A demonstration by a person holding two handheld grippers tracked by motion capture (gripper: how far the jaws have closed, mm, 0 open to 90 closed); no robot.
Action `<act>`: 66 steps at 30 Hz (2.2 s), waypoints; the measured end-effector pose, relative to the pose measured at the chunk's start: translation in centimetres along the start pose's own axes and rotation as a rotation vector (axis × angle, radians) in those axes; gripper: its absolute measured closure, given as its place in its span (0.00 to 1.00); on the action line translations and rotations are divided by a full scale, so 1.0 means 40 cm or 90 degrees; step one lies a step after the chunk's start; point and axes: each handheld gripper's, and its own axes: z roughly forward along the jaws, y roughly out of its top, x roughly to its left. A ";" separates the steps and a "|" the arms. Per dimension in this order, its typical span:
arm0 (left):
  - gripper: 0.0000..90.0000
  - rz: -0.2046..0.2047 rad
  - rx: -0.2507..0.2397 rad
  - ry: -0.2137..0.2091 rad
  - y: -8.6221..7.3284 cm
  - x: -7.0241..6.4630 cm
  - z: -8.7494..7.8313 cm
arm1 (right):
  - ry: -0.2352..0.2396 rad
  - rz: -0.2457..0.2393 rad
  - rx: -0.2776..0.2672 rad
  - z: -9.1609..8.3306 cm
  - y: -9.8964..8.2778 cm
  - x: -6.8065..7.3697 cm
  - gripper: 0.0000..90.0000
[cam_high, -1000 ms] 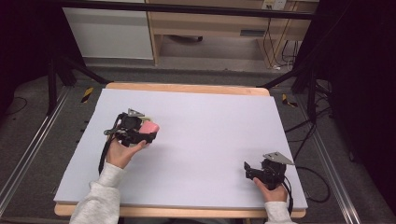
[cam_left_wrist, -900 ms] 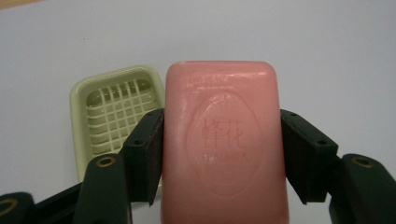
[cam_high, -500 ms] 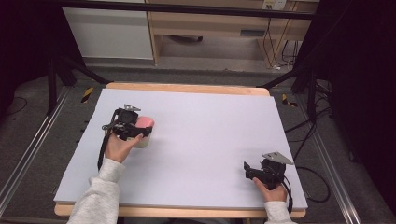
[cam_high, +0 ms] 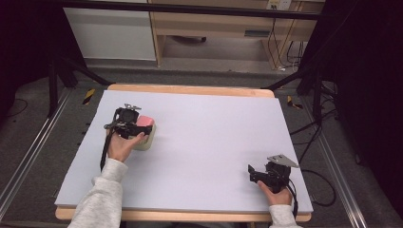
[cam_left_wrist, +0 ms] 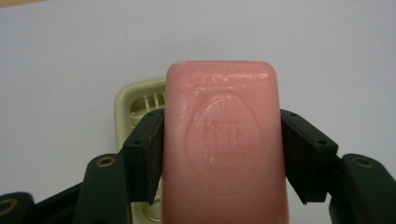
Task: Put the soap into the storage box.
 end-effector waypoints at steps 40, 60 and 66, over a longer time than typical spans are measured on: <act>0.41 -0.038 0.026 0.021 -0.038 0.049 0.099 | 0.000 -0.001 0.005 0.002 0.000 0.000 0.06; 0.41 -0.043 0.031 0.031 -0.054 0.047 0.112 | 0.002 -0.004 0.007 0.003 0.000 0.001 0.06; 0.38 -0.044 0.009 0.024 -0.053 0.051 0.099 | 0.001 -0.005 0.007 0.004 0.000 0.001 0.06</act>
